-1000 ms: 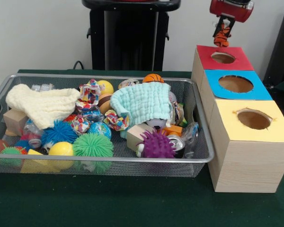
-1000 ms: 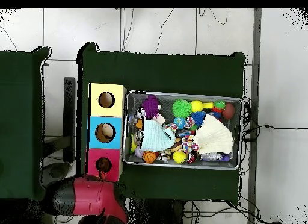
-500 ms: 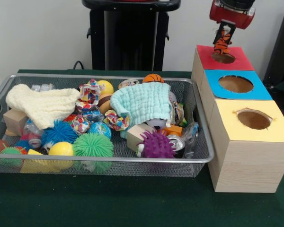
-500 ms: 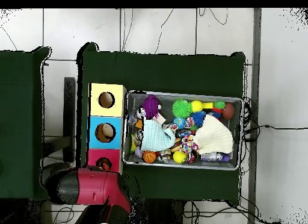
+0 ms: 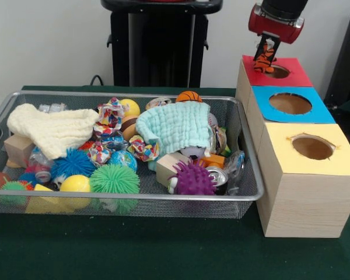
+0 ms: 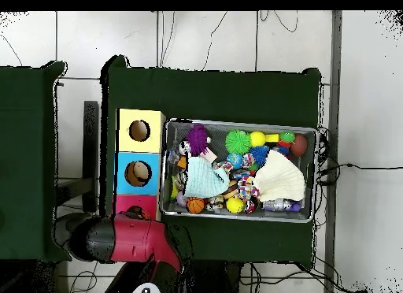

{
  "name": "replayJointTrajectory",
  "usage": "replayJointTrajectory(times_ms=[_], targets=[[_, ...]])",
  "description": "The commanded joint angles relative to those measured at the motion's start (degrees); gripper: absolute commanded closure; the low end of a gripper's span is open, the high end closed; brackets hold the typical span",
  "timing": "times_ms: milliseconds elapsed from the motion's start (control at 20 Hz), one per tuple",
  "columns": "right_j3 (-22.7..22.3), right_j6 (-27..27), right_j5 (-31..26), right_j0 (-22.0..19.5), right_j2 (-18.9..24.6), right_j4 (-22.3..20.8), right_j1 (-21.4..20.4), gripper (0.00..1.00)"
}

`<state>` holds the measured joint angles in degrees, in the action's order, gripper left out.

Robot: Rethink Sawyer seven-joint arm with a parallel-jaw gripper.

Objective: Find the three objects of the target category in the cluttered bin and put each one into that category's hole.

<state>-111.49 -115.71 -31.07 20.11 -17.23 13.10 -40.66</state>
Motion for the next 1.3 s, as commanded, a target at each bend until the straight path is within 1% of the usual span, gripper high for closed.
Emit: replayJointTrajectory(times_ms=[50, 350, 500, 650, 1050, 1300], targets=[[-0.3, -9.5, 5.7, -1.3, 4.2, 0.7, 1.1, 1.0], [-0.6, -11.1, 5.8, 0.1, 4.0, 1.4, 1.3, 1.0], [1.1, -12.7, 3.7, 2.0, 3.1, 1.7, 1.5, 1.0], [2.0, -14.0, 2.9, 3.4, 2.3, 2.2, 2.0, 1.0], [2.9, -15.0, 3.4, 5.5, 1.9, 3.7, 3.4, 1.0], [2.1, -14.6, 5.0, 5.9, 2.2, 4.3, 3.8, 1.0]])
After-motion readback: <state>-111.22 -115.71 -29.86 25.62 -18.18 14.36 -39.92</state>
